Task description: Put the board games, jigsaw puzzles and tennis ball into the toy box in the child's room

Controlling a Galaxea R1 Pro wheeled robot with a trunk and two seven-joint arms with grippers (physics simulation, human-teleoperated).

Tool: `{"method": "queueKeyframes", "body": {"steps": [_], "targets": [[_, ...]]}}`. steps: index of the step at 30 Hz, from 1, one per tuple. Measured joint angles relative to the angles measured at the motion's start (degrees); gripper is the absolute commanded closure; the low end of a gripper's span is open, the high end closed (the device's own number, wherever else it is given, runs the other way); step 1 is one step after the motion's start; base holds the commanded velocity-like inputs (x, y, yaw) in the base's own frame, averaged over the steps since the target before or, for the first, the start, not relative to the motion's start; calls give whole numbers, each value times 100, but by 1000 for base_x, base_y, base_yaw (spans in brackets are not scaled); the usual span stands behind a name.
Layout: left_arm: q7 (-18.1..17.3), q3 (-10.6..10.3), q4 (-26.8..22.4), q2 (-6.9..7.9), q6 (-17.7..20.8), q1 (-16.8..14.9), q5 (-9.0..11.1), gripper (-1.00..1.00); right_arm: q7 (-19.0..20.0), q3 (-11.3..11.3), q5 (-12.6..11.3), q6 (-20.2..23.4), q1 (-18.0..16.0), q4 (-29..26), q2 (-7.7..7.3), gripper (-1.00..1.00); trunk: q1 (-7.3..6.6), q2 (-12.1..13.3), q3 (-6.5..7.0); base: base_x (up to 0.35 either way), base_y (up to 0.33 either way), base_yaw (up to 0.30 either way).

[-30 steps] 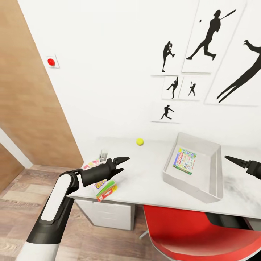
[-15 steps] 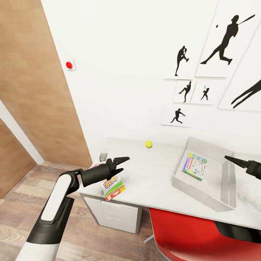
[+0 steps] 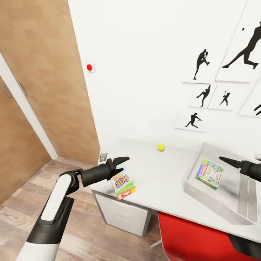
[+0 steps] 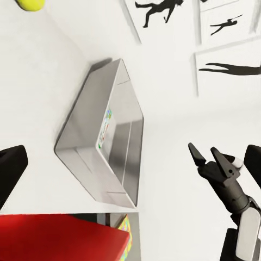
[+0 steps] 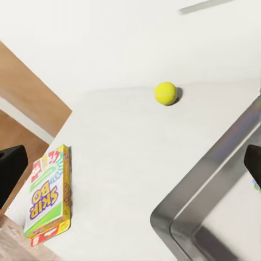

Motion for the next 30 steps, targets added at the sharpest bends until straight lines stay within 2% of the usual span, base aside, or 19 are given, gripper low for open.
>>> {"method": "queueKeyframes", "body": {"steps": [30], "targets": [[4,5,2,0,-5,1,0,-100,-2,37,31,0,-4,0,9,-100,0,0,120,-55,24,263]]}}
